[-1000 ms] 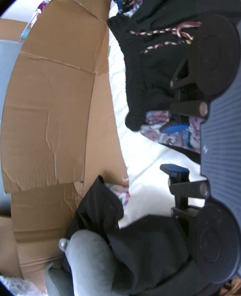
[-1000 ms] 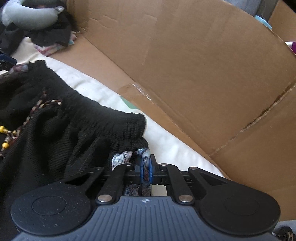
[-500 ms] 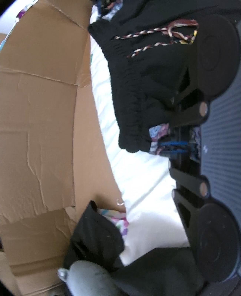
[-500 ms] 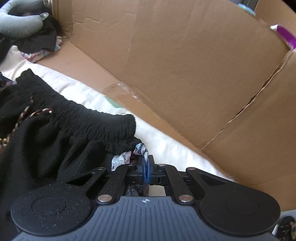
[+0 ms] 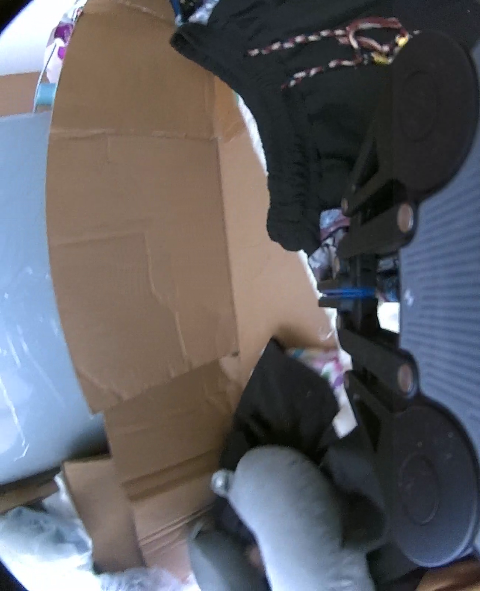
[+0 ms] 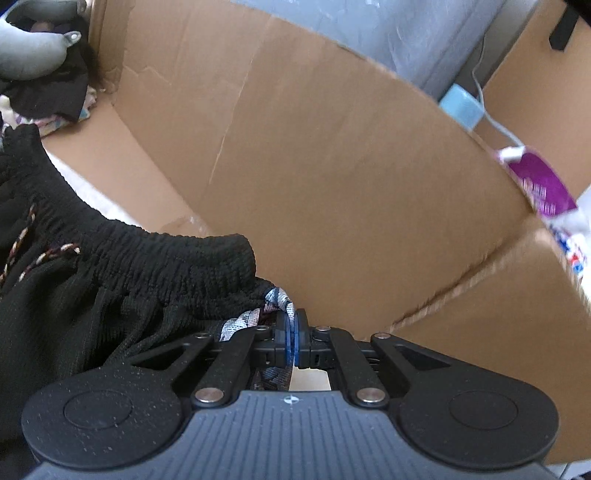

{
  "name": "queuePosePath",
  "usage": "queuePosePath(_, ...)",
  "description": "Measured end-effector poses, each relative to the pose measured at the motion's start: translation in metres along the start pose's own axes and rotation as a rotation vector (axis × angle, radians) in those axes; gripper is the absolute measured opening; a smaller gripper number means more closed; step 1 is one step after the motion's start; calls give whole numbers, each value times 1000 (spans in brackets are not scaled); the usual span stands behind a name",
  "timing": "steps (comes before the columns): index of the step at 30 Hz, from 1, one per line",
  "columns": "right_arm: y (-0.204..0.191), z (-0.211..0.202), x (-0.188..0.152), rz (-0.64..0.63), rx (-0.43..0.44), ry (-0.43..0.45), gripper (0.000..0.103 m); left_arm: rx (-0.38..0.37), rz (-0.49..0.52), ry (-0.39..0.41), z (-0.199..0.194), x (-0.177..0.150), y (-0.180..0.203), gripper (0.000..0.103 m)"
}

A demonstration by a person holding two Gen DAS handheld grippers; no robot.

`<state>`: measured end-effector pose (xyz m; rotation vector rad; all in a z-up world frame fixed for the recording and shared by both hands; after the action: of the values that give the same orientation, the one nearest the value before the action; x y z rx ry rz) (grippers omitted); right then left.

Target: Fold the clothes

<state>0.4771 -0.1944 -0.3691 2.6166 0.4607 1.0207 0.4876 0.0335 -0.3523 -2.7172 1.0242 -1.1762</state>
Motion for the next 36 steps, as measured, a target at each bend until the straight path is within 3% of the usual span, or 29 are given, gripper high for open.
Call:
queuePosePath(9,-4,13,31,-28,-40,25,0,84,-22,-10,12,9,-11,1)
queuePosePath(12,-9,32,26,-4,-14,-49,1,108,-31,-94,37,-3,-13,1)
queuePosePath(15,-15,48,14,35,20,-109,3,155,36,-209,68,-19,-4,1)
queuePosePath(17,-18,48,9,35,19,-127,4,176,56,-226,72,-18,1,2)
queuePosePath(18,-17,45,8,42,33,-124,11,180,53,-229,71,-17,0,2)
queuePosePath(20,-12,39,6,72,62,-117,18,188,49,-233,69,-14,-2,10)
queuePosePath(23,2,29,2,141,103,-111,22,221,48,-237,61,-11,-10,41)
queuePosePath(26,13,17,-4,176,133,-109,23,245,36,-282,56,-8,-17,41)
queuePosePath(30,21,-4,-9,191,158,-103,23,219,-17,-287,33,2,-16,41)
queuePosePath(36,43,-73,-9,243,198,-76,23,87,-46,-274,-17,16,12,42)
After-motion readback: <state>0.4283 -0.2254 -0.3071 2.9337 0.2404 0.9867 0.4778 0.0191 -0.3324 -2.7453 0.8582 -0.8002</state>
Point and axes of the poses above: each gripper's, at about its wrist camera, not at the fingertips, and z roughly the way its jaws point, y to its right, x to its top, the point moved 7 cm from there along z, roughly the way its jaws point, and after that the axes turned 2 degrees about z, right-handed, at the moved point
